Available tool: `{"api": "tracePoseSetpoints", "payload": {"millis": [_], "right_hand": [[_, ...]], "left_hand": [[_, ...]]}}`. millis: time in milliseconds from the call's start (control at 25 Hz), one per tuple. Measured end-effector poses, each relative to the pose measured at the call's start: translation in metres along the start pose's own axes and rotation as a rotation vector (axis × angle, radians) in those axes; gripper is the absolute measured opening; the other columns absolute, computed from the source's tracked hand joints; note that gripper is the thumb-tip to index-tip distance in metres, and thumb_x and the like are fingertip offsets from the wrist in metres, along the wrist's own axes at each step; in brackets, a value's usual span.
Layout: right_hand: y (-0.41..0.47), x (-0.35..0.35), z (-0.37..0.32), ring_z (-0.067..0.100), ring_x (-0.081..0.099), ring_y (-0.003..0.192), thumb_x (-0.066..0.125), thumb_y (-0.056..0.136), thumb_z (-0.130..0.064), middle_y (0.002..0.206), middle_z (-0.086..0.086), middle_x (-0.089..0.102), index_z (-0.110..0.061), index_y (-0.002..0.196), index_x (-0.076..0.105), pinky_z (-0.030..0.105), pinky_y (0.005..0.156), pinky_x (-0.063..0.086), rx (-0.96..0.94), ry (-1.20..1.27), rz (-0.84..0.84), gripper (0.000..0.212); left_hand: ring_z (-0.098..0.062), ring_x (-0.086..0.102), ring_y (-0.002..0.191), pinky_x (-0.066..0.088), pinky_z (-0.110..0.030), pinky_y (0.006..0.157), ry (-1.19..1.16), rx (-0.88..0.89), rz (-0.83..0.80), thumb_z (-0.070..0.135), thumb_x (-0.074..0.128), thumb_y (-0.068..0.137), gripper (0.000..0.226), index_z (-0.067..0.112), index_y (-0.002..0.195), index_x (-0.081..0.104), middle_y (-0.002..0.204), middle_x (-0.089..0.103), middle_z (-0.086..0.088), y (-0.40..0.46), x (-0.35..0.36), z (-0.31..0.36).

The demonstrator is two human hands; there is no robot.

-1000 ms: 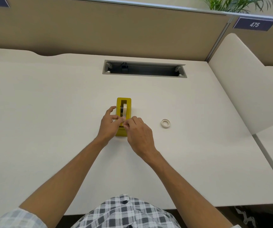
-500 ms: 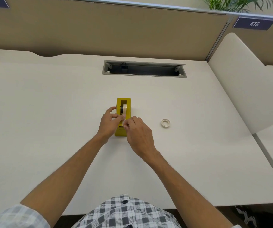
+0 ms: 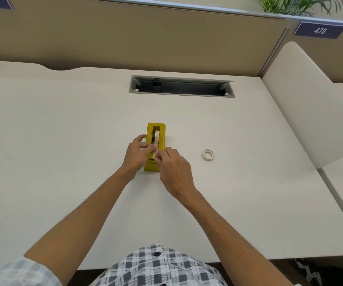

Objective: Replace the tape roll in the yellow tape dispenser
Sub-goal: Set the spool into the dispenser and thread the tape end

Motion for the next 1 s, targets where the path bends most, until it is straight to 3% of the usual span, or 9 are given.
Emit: {"api": "tracePoseSetpoints", "payload": {"millis": [80,120,200,280,400,520,1000], "right_hand": [[0.000,0.000,0.000,0.019,0.056,0.073,0.059,0.095,-0.011,0.084,0.004,0.063,-0.010,0.096,0.065,0.030,0.054,0.045,0.000,-0.004,0.000,0.006],[0.000,0.000,0.001,0.019,0.056,0.074,0.059,0.095,-0.011,0.085,0.004,0.063,-0.010,0.096,0.065,0.030,0.055,0.045,0.001,-0.004,-0.001,0.007],[0.000,0.001,0.001,0.019,0.056,0.075,0.059,0.094,-0.010,0.087,0.004,0.064,-0.010,0.097,0.065,0.030,0.056,0.046,0.005,0.006,-0.011,0.007],[0.000,0.002,0.000,0.019,0.057,0.076,0.060,0.094,-0.011,0.089,0.004,0.064,-0.010,0.097,0.065,0.031,0.057,0.049,0.008,0.021,-0.016,0.006],[-0.001,0.003,0.001,0.019,0.058,0.076,0.061,0.094,-0.013,0.088,0.004,0.065,-0.011,0.096,0.066,0.032,0.056,0.053,0.012,0.031,-0.010,0.005],[-0.003,0.007,0.002,0.018,0.059,0.076,0.062,0.093,-0.013,0.089,0.004,0.066,-0.011,0.095,0.066,0.032,0.057,0.054,0.016,0.040,-0.017,0.005],[-0.011,0.017,0.004,0.021,0.059,0.074,0.060,0.095,-0.015,0.087,0.008,0.068,-0.008,0.096,0.068,0.032,0.058,0.051,0.017,0.016,-0.031,0.011]], "left_hand": [[-0.010,0.052,0.113,0.035,-0.022,0.081,-0.033,0.026,-0.019,0.046,0.056,0.091,0.043,0.018,0.123,0.060,0.103,0.055,0.029,-0.008,0.000,0.001],[-0.012,0.052,0.115,0.036,-0.020,0.079,-0.048,0.052,-0.025,0.044,0.051,0.094,0.037,0.023,0.124,0.059,0.106,0.060,0.022,-0.011,0.000,0.002],[-0.013,0.050,0.118,0.038,-0.020,0.083,-0.038,0.133,-0.019,0.031,0.047,0.096,0.018,0.031,0.102,0.064,0.128,0.057,0.007,-0.018,-0.002,0.003],[-0.017,0.046,0.126,0.041,-0.032,0.098,0.028,0.227,-0.016,0.024,0.049,0.086,0.016,0.030,0.086,0.064,0.142,0.048,0.002,-0.025,-0.007,0.002],[-0.022,0.043,0.132,0.039,-0.045,0.107,0.169,0.331,-0.019,0.022,0.062,0.080,0.015,0.021,0.094,0.068,0.144,0.046,0.001,-0.033,-0.012,-0.007],[-0.023,0.043,0.134,0.041,-0.052,0.107,0.247,0.364,-0.003,0.016,0.071,0.082,0.023,0.015,0.105,0.070,0.144,0.048,-0.002,-0.037,-0.012,-0.019],[-0.023,0.040,0.136,0.038,-0.048,0.109,0.271,0.346,0.001,0.014,0.062,0.090,0.025,0.012,0.114,0.068,0.146,0.045,-0.003,-0.038,-0.009,-0.021]]}}
Point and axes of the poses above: each hand's wrist, its own y-axis towards the middle knuckle, its own x-axis out of the palm, z = x × y, the point moved 3 cm from there along y, towards the middle knuckle
